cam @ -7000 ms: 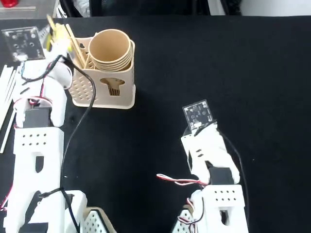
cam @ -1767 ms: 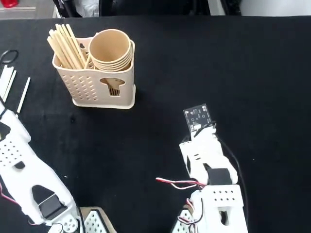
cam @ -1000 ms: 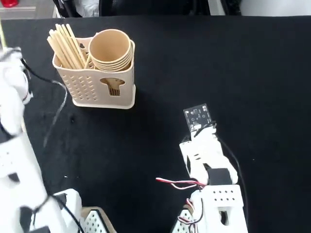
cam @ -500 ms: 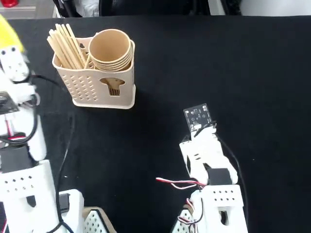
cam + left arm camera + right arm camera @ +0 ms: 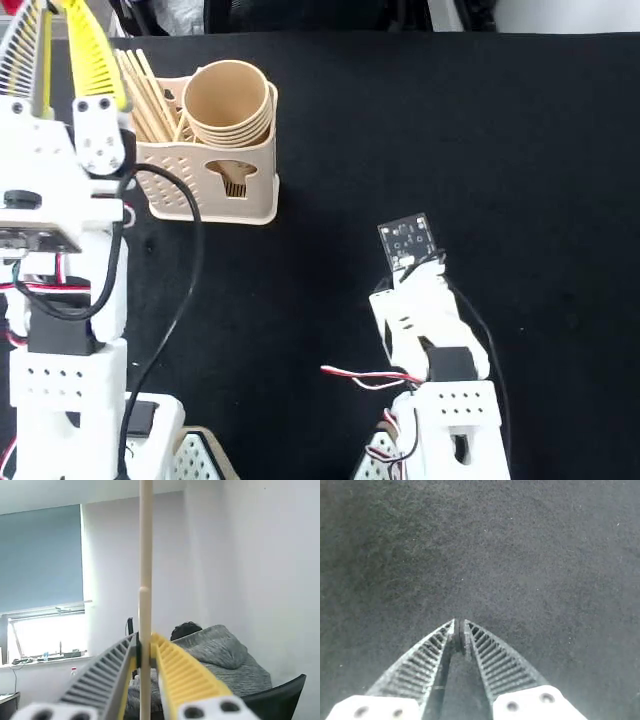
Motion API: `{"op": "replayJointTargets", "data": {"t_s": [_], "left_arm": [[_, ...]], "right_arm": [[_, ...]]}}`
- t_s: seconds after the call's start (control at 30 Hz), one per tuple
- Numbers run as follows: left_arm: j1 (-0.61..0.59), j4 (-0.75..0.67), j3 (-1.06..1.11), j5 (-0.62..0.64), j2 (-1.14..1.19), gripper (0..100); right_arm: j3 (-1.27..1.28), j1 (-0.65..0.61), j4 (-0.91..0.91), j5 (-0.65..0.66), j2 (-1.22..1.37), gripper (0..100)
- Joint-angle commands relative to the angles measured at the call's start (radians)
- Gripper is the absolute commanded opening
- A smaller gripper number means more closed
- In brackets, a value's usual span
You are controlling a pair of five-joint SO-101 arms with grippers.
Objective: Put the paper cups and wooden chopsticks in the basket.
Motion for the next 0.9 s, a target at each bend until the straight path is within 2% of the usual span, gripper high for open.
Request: {"op": "replayJointTargets", "data": {"t_s": [0.0,0.3,0.43,0.7,0.87], "left_arm": [[0.004,-0.009,-0.050,0.104,0.028,3],[-0.163,-0.014,-0.062,0.339,0.269,3],[-0.200,-0.009,-0.110,0.379,0.376,3],[-0.189,-0.005,-0.108,0.382,0.462,3],[-0.171,0.114,-0.099,0.377,0.470,3]], "right_arm": [[-0.041,0.005,-0.017,0.000,-0.013,1.2],[-0.041,0.005,-0.017,0.000,-0.013,1.2],[-0.041,0.005,-0.017,0.000,-0.013,1.2],[-0.042,0.005,-0.018,0.000,-0.013,1.2],[-0.042,0.005,-0.018,0.000,-0.013,1.2]]}}
